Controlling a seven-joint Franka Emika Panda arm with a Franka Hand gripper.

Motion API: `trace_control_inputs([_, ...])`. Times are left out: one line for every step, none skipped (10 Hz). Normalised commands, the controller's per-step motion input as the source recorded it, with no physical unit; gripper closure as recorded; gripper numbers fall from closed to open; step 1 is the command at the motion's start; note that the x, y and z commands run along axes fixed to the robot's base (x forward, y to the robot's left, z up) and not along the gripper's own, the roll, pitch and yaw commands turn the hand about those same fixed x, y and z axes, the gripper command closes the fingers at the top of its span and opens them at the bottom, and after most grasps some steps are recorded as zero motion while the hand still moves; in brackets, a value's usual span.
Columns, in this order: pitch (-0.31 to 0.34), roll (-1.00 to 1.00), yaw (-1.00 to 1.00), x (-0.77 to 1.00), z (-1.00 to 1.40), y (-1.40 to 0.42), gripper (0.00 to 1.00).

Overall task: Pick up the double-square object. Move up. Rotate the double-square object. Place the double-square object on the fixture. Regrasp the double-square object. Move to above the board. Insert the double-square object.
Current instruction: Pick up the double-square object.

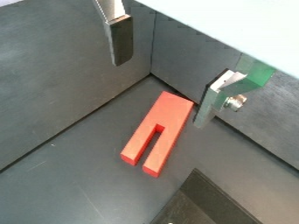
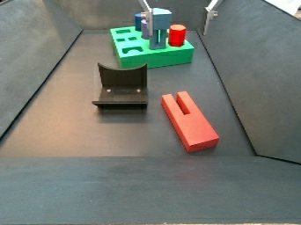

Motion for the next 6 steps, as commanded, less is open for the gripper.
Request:
trace_control_inputs([0.0,0.0,0.0,0.0,-0.17,0.0,0.0])
trace_control_inputs([0.136,0.0,0.06,0.13,-0.51,0.24,0.0])
trace_control_inputs([0.104,0.0,0.23,0.13,-0.74,0.44,0.0])
trace_control_inputs([0.051,-0.04,0.37,0.1,-0.87,0.55,0.0])
trace_control_inputs([0.0,-0.06,0.39,0.0,-0.93,0.63,0.0])
trace_control_inputs([-0.059,-0.04,0.44,-0.21,-0.97,0.63,0.0])
